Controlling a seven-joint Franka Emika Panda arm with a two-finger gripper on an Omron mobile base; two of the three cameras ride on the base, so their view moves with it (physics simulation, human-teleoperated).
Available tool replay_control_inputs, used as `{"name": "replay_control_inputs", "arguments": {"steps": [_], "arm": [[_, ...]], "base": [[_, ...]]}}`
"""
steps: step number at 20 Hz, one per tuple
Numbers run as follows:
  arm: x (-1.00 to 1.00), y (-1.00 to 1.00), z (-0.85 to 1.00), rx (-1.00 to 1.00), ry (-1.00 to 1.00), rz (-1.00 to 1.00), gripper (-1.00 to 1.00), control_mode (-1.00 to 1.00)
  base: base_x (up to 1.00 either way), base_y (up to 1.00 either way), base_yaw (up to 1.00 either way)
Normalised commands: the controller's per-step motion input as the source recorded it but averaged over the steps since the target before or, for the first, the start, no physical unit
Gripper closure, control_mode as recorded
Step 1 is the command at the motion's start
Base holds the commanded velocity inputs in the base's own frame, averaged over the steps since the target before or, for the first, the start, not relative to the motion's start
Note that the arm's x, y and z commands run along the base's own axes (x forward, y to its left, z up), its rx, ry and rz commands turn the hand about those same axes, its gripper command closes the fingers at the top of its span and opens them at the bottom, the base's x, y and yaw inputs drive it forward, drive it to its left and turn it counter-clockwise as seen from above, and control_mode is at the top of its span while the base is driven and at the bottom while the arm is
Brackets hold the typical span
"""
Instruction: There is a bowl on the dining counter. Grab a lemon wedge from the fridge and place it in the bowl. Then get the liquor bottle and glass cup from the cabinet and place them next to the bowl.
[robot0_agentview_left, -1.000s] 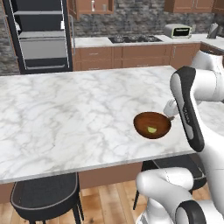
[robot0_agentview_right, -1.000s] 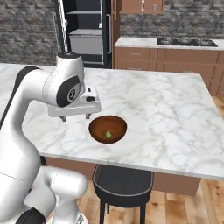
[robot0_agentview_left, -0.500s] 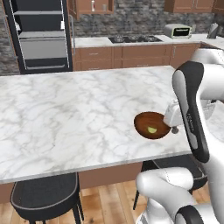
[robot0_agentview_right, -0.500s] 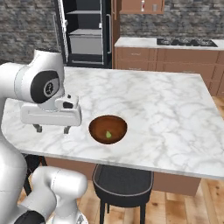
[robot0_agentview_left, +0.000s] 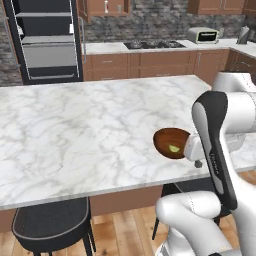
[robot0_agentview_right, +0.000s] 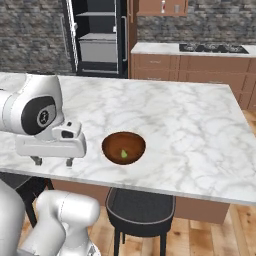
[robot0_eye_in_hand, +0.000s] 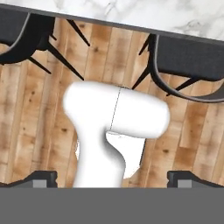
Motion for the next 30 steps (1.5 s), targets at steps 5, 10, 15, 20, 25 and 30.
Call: {"name": "replay_control_inputs", "arguments": {"steps": [5, 10, 15, 20, 25, 30], "arm": [[-0.14, -0.07, -0.04, 0.00, 0.01, 0.00, -1.00, 1.00], [0.00, 0.00, 0.00, 0.00, 0.00, 0.00, -1.00, 1.00], [0.00, 0.00, 0.00, 0.00, 0.00, 0.00, -1.00, 1.00], [0.00, 0.00, 0.00, 0.00, 0.00, 0.00, -1.00, 1.00], [0.00, 0.00, 0.00, 0.00, 0.00, 0.00, -1.00, 1.00], [0.00, 0.00, 0.00, 0.00, 0.00, 0.00, -1.00, 1.00]], "base": [[-0.48, -0.44, -0.07], [-0.58, -1.00, -0.22], [-0.10, -1.00, -0.18], [0.41, -1.00, -0.06], [0.60, -1.00, 0.00], [0.59, -1.00, 0.00]]}}
